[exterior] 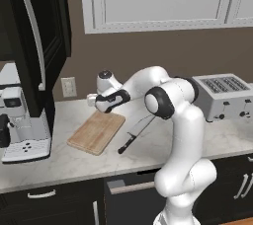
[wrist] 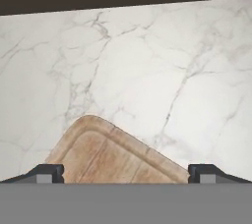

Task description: Move the cutting board and knife to the sink. Then move spray from the cabinet to the counter.

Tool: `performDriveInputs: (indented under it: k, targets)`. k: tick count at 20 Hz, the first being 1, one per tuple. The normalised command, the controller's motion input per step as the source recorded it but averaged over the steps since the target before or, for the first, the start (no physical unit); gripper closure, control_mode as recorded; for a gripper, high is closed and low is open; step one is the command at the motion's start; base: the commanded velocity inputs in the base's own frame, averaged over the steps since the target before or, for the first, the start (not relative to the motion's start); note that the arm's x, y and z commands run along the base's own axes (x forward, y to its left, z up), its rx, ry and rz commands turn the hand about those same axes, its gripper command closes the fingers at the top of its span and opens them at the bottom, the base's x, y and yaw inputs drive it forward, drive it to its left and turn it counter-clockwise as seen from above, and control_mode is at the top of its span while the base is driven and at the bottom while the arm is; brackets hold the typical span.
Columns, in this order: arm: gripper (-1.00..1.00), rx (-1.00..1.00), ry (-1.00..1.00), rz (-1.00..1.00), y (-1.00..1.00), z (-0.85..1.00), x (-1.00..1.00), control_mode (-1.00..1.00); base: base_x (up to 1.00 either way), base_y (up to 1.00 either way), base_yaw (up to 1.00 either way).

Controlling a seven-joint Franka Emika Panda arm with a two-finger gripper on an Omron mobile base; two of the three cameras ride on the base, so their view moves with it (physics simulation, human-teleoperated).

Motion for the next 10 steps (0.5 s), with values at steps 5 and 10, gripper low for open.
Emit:
performDriveInputs:
  k: [5, 10]
  targets:
    - [-1.0, 0.0, 0.02, 0.0, 0.0, -0.04, 0.2, -1.0, 0.0, 0.0, 0.0]
    - [-1.0, 0.0, 0.0, 0.0, 0.02, -0.15, 0.2, -1.0, 0.0, 0.0, 0.0]
